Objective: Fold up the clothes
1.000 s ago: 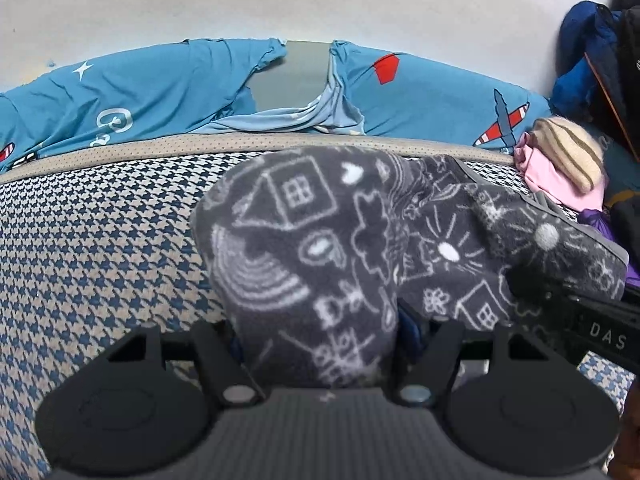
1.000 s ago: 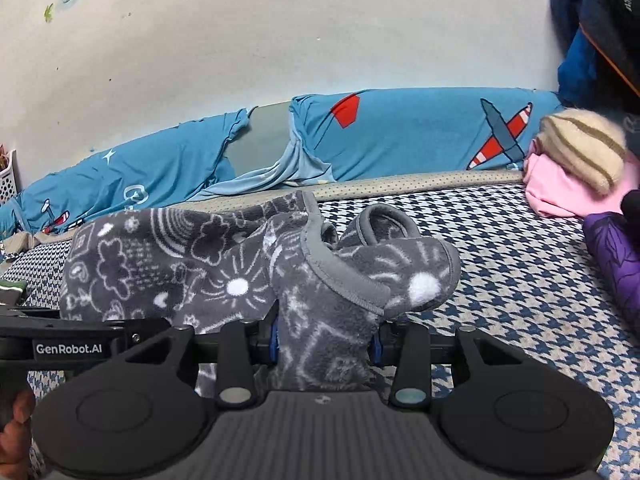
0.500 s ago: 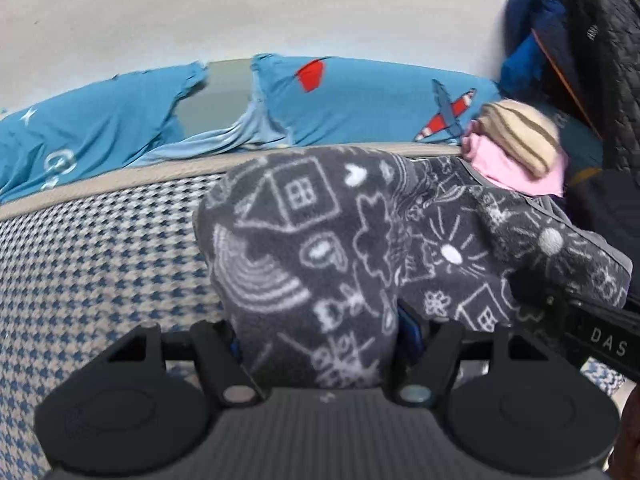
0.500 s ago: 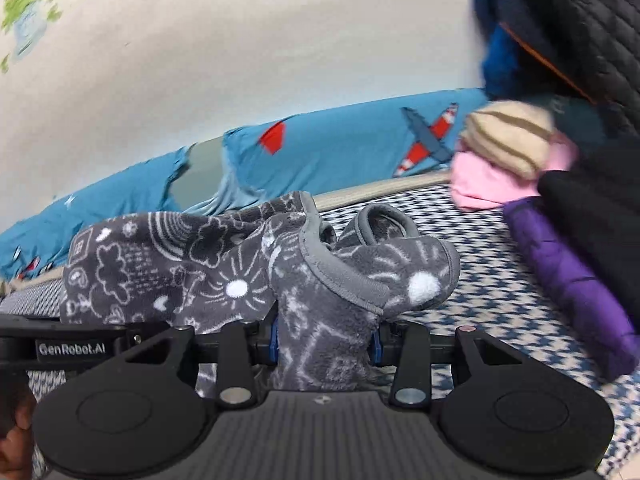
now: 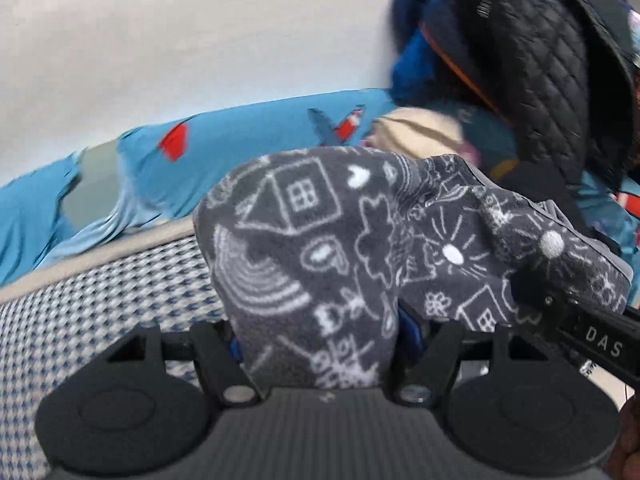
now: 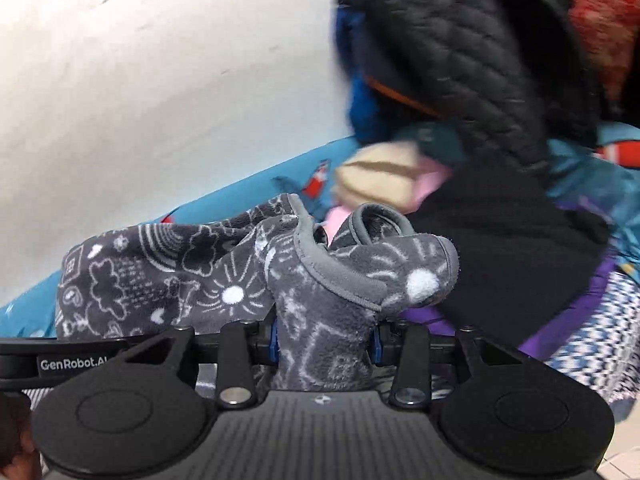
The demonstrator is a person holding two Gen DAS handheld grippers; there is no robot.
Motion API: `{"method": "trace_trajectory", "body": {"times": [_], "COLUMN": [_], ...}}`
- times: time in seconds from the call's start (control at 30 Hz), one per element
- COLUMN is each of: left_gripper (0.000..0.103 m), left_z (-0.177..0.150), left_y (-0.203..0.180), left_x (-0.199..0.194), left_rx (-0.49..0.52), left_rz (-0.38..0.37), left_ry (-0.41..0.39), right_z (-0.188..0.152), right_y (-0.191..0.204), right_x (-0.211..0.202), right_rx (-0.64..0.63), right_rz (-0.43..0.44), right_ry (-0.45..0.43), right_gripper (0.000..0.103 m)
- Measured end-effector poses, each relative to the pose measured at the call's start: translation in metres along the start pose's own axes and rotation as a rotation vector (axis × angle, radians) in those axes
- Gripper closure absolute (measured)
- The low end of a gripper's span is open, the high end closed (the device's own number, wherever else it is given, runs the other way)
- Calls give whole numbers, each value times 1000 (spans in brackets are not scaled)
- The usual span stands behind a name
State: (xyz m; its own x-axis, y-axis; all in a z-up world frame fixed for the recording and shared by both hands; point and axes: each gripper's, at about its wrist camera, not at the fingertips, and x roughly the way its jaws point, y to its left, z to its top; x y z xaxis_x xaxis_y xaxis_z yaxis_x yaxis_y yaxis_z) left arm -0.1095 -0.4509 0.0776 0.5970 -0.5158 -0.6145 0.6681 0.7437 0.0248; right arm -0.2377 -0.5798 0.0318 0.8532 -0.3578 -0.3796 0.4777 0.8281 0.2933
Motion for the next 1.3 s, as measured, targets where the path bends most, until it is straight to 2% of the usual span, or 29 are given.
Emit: {"method": "trace_trajectory", "body": {"times": [0.47,0.8,0.93,1.0,1.1,1.17,1.3], "left_gripper": [37,36,29,16,8,7,6], "left_z": [56,73,72,70,69,70,72], "left_y": [-98,-143,-149,-145,-133,-125,-114], "left_x": [32,71,106,126,143,144,131], "left_rx": [183,216,171,129,57,27,23], "left_rz": [-110,-175,-191,-184,-183,-200,-191], "left_ry": [-72,-78,-18,18,49,58,28], "right_z": [37,51,52,51,48,48,49], "right_y": [-81,-117,-133,-140,-149,-151,-151], "right_x": [-17,-5,11,23,31,28,22], "right_rx": [185,227,301,336,378,398,405], "right_rz": [-143,-250,-305,-334,-361,-355,-362], "right_ry": [-173,-249,-212,-167,-131,-134,-147], "right_gripper": [64,64,63,57,45,42,41]}}
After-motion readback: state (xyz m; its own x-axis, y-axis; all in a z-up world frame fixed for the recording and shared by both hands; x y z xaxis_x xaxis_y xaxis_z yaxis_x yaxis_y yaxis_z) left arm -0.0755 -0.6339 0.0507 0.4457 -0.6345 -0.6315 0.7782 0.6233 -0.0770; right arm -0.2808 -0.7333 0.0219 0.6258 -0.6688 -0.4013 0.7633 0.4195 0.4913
